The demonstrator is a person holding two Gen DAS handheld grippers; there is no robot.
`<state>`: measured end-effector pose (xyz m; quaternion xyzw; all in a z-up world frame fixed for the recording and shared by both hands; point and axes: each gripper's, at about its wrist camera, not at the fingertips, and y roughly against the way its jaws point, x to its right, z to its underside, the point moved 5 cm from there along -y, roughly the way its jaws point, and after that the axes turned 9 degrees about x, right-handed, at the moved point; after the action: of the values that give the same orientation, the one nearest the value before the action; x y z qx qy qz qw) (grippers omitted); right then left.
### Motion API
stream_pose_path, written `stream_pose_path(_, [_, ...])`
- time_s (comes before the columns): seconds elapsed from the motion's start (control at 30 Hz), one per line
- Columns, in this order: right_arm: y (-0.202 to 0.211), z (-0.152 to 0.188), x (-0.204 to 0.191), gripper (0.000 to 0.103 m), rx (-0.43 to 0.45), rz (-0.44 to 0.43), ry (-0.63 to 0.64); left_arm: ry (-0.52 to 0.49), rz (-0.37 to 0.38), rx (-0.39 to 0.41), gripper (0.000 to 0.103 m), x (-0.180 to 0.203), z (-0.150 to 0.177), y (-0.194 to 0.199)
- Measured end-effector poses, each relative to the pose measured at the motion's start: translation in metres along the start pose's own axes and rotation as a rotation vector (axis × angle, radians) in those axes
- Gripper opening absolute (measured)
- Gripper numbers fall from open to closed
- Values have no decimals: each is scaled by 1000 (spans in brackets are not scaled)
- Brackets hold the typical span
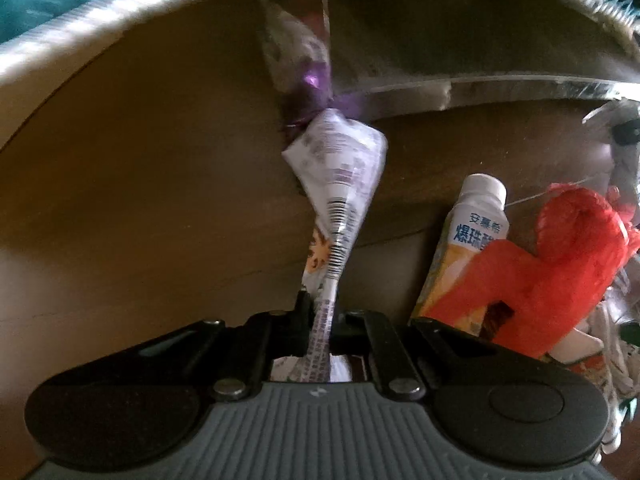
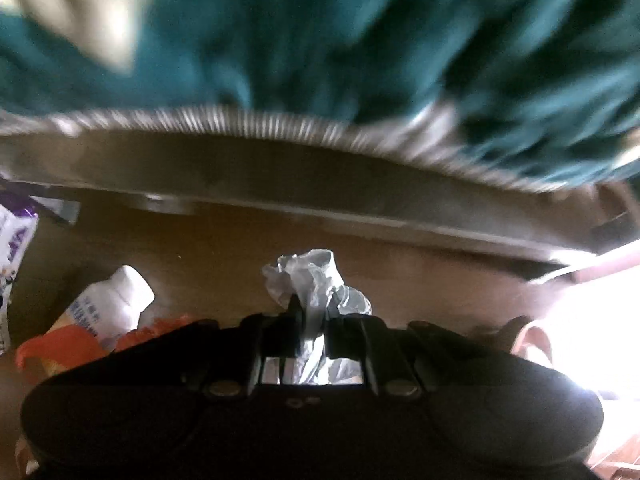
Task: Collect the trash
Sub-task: 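Close the left tool on the snack wrapper while the right tool grasps crumpled white paper, then lift both held items up over the teal wastebasket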
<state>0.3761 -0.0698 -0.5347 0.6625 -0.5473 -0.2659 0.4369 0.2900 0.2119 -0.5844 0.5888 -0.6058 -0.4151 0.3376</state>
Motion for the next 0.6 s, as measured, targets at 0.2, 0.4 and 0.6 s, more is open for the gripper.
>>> stream_pose_path(0.2, [69,-27,17,8,130,-3,25,70,-36,35,7,-18,-3,69])
stream_pose_path(0.4, [147,-47,23,8,198,-54,32,113,-45,101,7,-33,-21,149])
stream_pose_path(0.6, [236,-69,26,8,299,-104,66,137,-62,170,7,-36,-41,225])
